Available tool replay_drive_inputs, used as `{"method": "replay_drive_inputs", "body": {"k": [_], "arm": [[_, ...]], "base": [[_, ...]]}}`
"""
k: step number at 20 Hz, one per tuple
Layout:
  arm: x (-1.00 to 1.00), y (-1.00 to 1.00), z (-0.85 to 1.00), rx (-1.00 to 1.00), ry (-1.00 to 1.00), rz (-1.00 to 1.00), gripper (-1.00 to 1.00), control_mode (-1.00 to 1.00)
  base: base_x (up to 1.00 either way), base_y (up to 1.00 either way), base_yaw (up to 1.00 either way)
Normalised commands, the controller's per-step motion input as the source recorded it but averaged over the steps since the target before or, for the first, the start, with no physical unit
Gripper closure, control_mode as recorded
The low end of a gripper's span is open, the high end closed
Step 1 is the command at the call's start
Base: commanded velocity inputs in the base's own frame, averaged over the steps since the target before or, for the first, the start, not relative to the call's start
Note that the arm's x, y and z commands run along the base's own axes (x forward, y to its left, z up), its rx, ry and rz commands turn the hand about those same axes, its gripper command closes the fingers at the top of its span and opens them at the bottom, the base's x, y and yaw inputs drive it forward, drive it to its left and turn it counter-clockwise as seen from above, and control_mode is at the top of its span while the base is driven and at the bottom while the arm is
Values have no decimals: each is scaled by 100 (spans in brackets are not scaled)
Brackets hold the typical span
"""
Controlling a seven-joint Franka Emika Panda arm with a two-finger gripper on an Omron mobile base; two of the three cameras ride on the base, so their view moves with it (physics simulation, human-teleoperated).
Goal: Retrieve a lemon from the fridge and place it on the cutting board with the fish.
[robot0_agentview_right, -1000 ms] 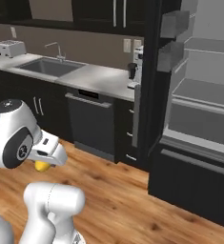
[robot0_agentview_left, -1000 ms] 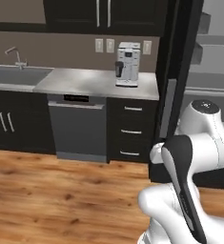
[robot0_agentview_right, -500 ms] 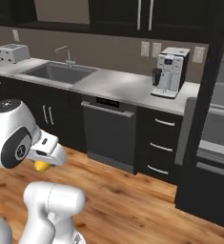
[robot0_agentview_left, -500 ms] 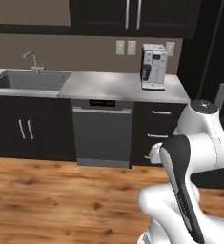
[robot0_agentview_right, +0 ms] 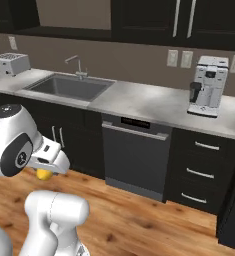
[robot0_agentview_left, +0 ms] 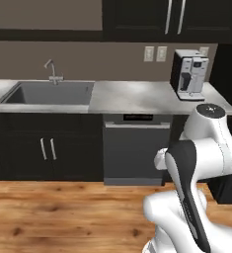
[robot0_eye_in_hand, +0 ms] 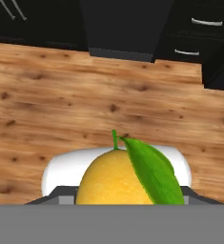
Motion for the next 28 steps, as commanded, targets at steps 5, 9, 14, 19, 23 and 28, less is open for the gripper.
{"method": "replay_drive_inputs", "body": {"k": [5, 9, 14, 19, 23, 28], "arm": [[0, 0, 0, 0, 0, 0, 100, 100], [0, 0, 0, 0, 0, 0, 100, 100], [0, 0, 0, 0, 0, 0, 100, 100], [0, 0, 0, 0, 0, 0, 100, 100], [0, 0, 0, 0, 0, 0, 100, 100], [0, 0, 0, 0, 0, 0, 100, 100]], "base": [[76, 100, -19], [57, 100, -19], [49, 100, -20], [58, 100, -22], [66, 100, -21], [61, 100, -20]]}}
